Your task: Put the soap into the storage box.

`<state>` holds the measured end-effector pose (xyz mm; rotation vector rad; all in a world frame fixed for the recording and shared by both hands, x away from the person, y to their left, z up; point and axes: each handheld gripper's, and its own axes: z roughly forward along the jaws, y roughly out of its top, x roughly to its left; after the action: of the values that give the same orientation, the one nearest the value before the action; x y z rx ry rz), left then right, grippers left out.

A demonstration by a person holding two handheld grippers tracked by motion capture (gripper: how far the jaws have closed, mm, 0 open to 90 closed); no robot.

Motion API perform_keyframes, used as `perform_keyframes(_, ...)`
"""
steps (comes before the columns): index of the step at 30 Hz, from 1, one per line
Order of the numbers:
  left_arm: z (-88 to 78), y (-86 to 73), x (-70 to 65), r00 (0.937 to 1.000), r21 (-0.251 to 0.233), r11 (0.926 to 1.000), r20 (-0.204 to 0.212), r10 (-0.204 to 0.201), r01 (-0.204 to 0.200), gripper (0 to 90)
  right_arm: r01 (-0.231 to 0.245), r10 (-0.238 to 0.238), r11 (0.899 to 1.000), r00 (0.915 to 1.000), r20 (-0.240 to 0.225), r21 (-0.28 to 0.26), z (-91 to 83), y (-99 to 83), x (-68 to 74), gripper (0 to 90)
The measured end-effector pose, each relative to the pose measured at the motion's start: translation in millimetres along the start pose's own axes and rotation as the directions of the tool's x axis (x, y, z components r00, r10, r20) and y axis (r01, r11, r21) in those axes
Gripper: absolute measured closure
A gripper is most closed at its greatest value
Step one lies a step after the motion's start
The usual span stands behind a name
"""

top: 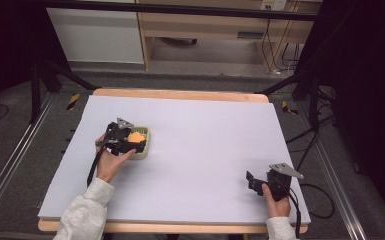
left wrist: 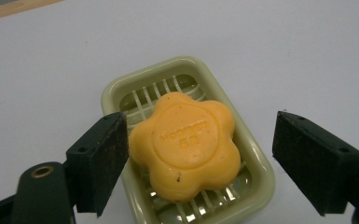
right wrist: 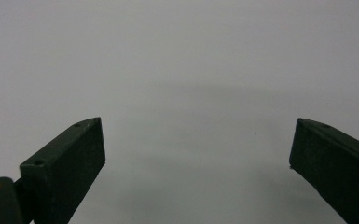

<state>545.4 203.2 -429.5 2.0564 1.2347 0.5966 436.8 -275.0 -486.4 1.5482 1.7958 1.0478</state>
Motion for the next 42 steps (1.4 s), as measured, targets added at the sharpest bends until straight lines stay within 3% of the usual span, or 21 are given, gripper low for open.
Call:
perform_keyframes(12, -17.5, -13.7, -1.8, 0.9999, -0.011, 0.9999, -0.002, 0.012, -0.012, 18.6, -0.002, 0.002, 1.0, 1.0, 0.001, -0.003, -0.5, -0.2, -0.5, 3.9)
perform_keyframes(20, -37.0, -27.8, 4.2, 0.9998, -0.047, 0.9987, 0.002, -0.017, 0.017, 19.5, -0.005, 0.005, 1.0, 1.0, -0.001, -0.004, -1.0, -0.3, -0.5, 3.9)
perform_keyframes(36, -52.1, -69.1, 20.2, 0.998, -0.034, 0.9975, -0.007, -0.062, 0.062, 21.1, -0.013, 0.013, 1.0, 0.9999, -0.003, -0.002, -1.9, -0.7, -0.2, 3.9)
perform_keyframes(42, -55.9, -87.8, 26.2, 0.9963, -0.041, 0.9961, -0.033, -0.08, 0.078, 23.3, -0.012, 0.012, 1.0, 0.9999, -0.005, -0.002, -2.1, -0.8, -0.4, 3.9)
